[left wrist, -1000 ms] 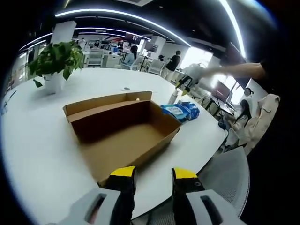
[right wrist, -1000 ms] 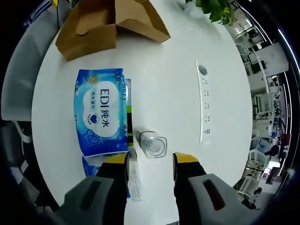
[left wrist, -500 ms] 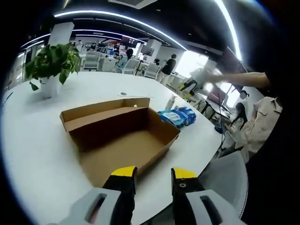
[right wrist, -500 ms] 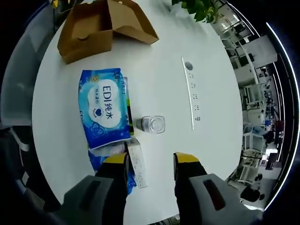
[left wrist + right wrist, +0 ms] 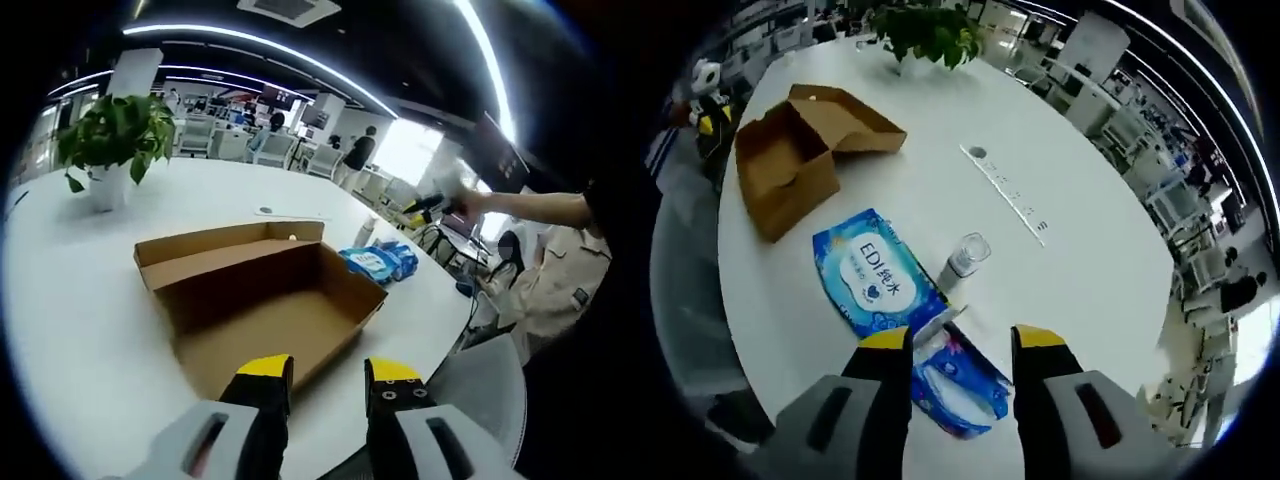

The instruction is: Operate the shoe box by opening the lid, removing the specified soft item, and placing it in the target area until the item is outside and the box remains undamaged.

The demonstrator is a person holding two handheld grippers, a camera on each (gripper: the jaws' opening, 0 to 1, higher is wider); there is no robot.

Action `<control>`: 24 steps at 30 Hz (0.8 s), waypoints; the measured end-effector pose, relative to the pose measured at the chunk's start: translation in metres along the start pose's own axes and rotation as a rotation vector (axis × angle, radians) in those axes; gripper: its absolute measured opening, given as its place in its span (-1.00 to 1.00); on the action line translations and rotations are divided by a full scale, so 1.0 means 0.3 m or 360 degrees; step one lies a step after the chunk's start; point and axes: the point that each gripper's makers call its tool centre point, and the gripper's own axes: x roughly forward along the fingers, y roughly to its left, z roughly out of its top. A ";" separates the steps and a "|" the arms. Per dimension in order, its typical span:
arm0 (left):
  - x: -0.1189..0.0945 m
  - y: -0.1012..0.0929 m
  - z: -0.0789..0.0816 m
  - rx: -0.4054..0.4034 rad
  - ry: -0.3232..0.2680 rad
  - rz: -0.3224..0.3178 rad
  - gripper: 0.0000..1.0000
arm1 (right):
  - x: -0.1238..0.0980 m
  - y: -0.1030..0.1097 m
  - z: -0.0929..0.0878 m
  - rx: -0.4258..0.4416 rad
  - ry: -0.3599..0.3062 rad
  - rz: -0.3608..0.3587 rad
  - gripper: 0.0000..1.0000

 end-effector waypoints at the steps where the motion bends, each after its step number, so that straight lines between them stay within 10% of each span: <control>1: -0.003 0.007 -0.002 -0.0002 0.0000 0.0010 -0.43 | -0.004 0.010 -0.003 0.0049 -0.0037 0.0009 -0.26; 12: -0.021 0.087 -0.039 -0.0162 -0.0046 0.0099 -0.43 | -0.027 0.178 -0.085 0.0505 -0.0336 0.0027 -0.11; 24: -0.018 0.110 -0.025 -0.0166 -0.0064 0.0119 -0.42 | -0.037 0.315 -0.178 0.0689 -0.0370 0.0027 -0.13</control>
